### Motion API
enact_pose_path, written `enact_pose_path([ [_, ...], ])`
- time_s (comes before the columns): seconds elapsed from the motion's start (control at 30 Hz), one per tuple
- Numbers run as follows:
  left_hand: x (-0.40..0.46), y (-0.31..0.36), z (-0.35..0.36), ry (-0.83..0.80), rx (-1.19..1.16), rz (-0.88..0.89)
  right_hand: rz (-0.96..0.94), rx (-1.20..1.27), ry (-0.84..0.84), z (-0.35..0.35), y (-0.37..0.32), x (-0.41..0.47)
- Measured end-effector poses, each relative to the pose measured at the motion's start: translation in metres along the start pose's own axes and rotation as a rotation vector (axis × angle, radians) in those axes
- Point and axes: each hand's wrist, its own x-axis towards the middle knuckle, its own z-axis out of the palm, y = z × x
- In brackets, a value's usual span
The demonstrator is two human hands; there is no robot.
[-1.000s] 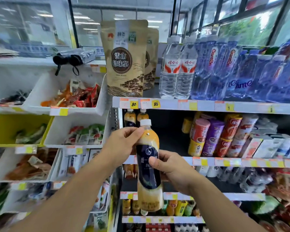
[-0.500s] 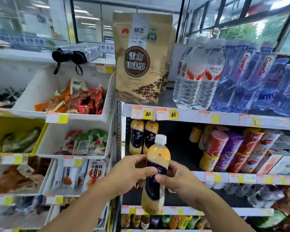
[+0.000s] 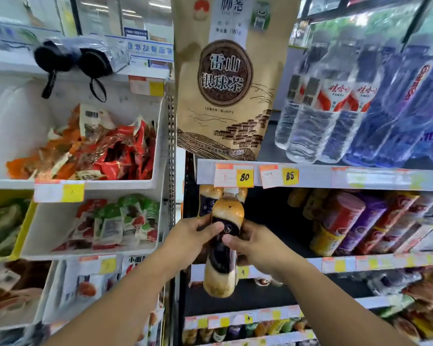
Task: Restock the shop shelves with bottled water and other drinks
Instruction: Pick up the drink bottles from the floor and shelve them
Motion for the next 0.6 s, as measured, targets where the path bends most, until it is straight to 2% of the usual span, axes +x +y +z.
enact_pose_path([
  [0.2, 0.025, -0.002, -0.013, -0.004, -0.011, 0.026, 0.020, 0.033, 0.015, 0.002, -0.006, 0.027],
  [0.43, 0.041, -0.025, -0.024, 0.001, -0.079, 0.053, -0.047, -0.074, 0.114, 0.012, 0.000, 0.044],
  [0.6, 0.042, -0.043, -0.026, 0.001, -0.099, 0.059, -0.034, -0.083, 0.126, 0.022, 0.013, 0.049],
])
